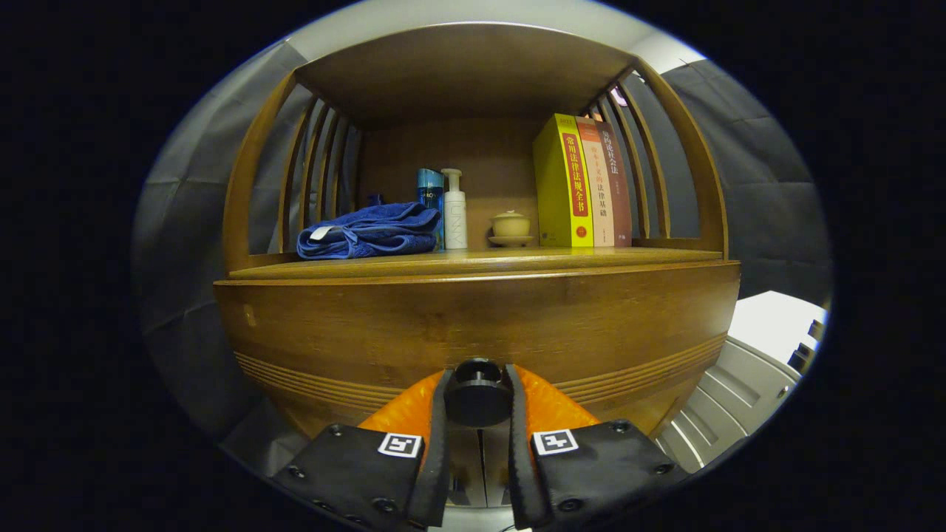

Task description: Pull open the drawer, take out the items inside it, and place them on the countertop above the cabinet.

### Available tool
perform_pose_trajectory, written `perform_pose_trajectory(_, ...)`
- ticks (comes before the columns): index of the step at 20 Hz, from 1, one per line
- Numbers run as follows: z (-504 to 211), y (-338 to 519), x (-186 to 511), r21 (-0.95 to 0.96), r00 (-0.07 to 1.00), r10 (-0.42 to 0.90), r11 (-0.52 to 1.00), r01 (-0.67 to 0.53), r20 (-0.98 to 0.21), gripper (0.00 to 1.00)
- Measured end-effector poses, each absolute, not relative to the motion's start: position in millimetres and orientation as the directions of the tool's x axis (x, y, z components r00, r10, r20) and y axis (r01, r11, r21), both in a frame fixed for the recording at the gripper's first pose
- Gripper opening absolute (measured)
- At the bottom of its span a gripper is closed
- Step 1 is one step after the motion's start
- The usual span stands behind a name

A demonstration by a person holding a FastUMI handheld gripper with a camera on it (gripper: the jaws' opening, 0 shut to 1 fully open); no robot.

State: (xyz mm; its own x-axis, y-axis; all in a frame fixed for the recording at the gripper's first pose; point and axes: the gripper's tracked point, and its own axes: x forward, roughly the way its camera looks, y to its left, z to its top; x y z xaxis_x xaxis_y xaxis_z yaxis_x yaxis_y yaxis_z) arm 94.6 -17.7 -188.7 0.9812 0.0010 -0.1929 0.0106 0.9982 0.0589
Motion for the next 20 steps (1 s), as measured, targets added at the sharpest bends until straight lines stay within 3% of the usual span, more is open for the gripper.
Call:
perform_pose_trajectory(5,-185.5,-17.8,51.6,0.082,0.98,-0.013,0.996,0.03,-0.199,0.37)
perform_pose_trajectory(20,-181.7,-17.8,-13.2,0.073,0.97,0.001,0.997,0.017,-0.243,0.36)
